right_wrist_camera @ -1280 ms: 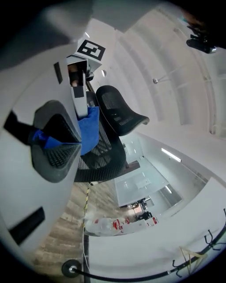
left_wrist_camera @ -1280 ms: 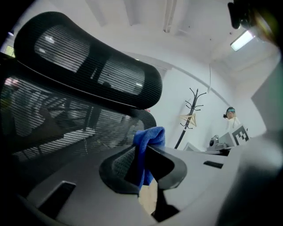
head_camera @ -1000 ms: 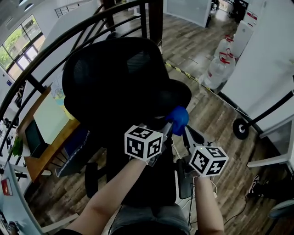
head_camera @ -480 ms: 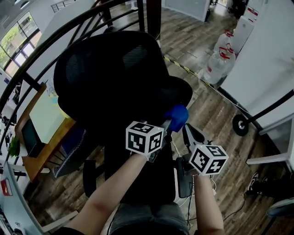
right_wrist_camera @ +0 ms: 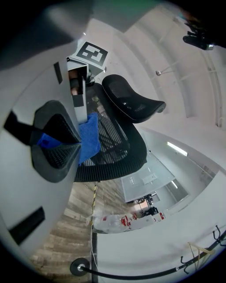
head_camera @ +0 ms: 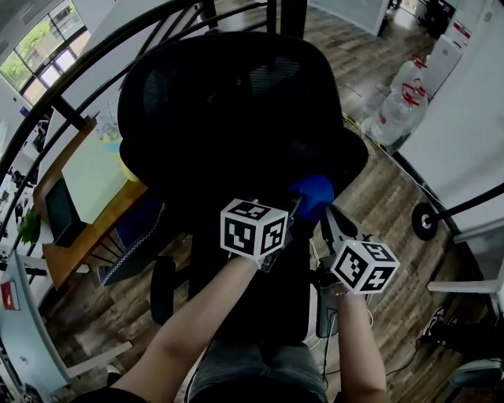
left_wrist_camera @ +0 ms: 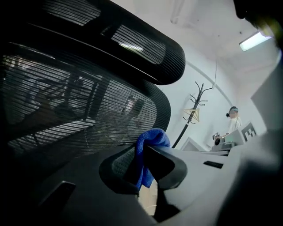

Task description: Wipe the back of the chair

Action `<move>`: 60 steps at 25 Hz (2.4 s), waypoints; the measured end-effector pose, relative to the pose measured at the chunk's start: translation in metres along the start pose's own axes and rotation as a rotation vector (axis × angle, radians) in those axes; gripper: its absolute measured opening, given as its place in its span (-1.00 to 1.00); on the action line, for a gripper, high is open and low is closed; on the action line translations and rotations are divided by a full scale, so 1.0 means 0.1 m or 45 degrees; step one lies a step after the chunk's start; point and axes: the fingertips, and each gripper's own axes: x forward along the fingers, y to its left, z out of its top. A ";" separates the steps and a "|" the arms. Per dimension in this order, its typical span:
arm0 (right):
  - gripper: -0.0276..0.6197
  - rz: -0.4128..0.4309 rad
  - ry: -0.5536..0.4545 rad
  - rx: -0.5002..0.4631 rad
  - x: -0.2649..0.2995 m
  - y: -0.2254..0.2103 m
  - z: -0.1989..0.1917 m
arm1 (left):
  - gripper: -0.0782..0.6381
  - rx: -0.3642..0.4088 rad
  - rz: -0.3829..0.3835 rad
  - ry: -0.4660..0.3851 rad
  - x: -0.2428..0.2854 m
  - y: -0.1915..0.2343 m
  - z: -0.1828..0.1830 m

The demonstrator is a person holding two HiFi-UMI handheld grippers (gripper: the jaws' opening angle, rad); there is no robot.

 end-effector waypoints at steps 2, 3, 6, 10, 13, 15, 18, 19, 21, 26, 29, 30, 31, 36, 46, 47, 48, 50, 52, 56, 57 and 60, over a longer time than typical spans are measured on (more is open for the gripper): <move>-0.82 0.032 0.018 -0.005 0.08 0.10 -0.03 | -0.61 -0.024 0.016 -0.014 -0.07 0.09 0.02; -0.82 0.049 0.029 -0.007 0.12 0.15 -0.05 | -0.61 -0.032 0.026 -0.022 -0.12 0.14 0.03; -0.82 0.085 0.057 -0.015 0.23 0.30 -0.12 | -0.62 -0.039 0.058 -0.038 -0.25 0.28 0.05; -0.82 0.132 0.089 -0.037 0.37 0.52 -0.18 | -0.61 -0.058 0.098 -0.058 -0.42 0.47 0.08; -0.82 0.169 0.109 -0.051 0.46 0.67 -0.22 | -0.61 -0.071 0.130 -0.076 -0.56 0.59 0.09; -0.82 0.192 0.117 -0.060 0.52 0.77 -0.23 | -0.61 -0.081 0.155 -0.092 -0.65 0.68 0.10; -0.82 0.218 0.128 -0.069 0.60 0.92 -0.27 | -0.61 -0.093 0.191 -0.109 -0.80 0.80 0.08; -0.82 0.227 0.132 -0.071 0.63 0.96 -0.28 | -0.61 -0.097 0.203 -0.112 -0.84 0.84 0.08; -0.82 0.249 0.139 -0.076 0.68 1.06 -0.30 | -0.61 -0.107 0.228 -0.123 -0.93 0.93 0.07; -0.82 0.308 0.164 -0.105 0.82 1.33 -0.37 | -0.61 -0.134 0.280 -0.154 -1.16 1.13 0.08; -0.82 0.356 0.197 -0.146 0.92 1.52 -0.45 | -0.61 -0.146 0.308 -0.171 -1.29 1.24 0.09; -0.82 0.367 0.208 -0.161 0.95 1.58 -0.48 | -0.61 -0.148 0.317 -0.174 -1.33 1.28 0.09; -0.82 0.376 0.219 -0.172 0.99 1.63 -0.51 | -0.61 -0.151 0.326 -0.177 -1.37 1.31 0.09; -0.82 0.413 0.254 -0.202 1.13 1.85 -0.60 | -0.61 -0.167 0.376 -0.190 -1.59 1.49 0.08; -0.82 0.487 0.287 -0.231 1.33 2.26 -0.70 | -0.61 -0.225 0.523 -0.257 -2.10 1.91 0.05; -0.82 0.495 0.290 -0.234 1.35 2.30 -0.72 | -0.61 -0.229 0.536 -0.259 -2.14 1.94 0.05; -0.82 0.501 0.295 -0.237 1.36 2.34 -0.74 | -0.61 -0.232 0.549 -0.261 -2.19 1.97 0.05; -0.82 0.512 0.309 -0.244 1.37 2.39 -0.80 | -0.61 -0.236 0.575 -0.265 -2.28 2.03 0.04; -0.82 0.524 0.324 -0.249 1.38 2.44 -0.85 | -0.61 -0.242 0.597 -0.271 -2.36 2.08 0.04; -0.82 0.538 0.336 -0.249 1.39 2.49 -0.92 | -0.61 -0.249 0.642 -0.286 -2.49 2.16 0.03; -0.82 0.539 0.338 -0.249 1.38 2.49 -0.93 | -0.61 -0.251 0.649 -0.290 -2.52 2.17 0.03; -0.82 0.537 0.336 -0.243 1.35 2.47 -0.92 | -0.61 -0.247 0.644 -0.297 -2.59 2.14 0.01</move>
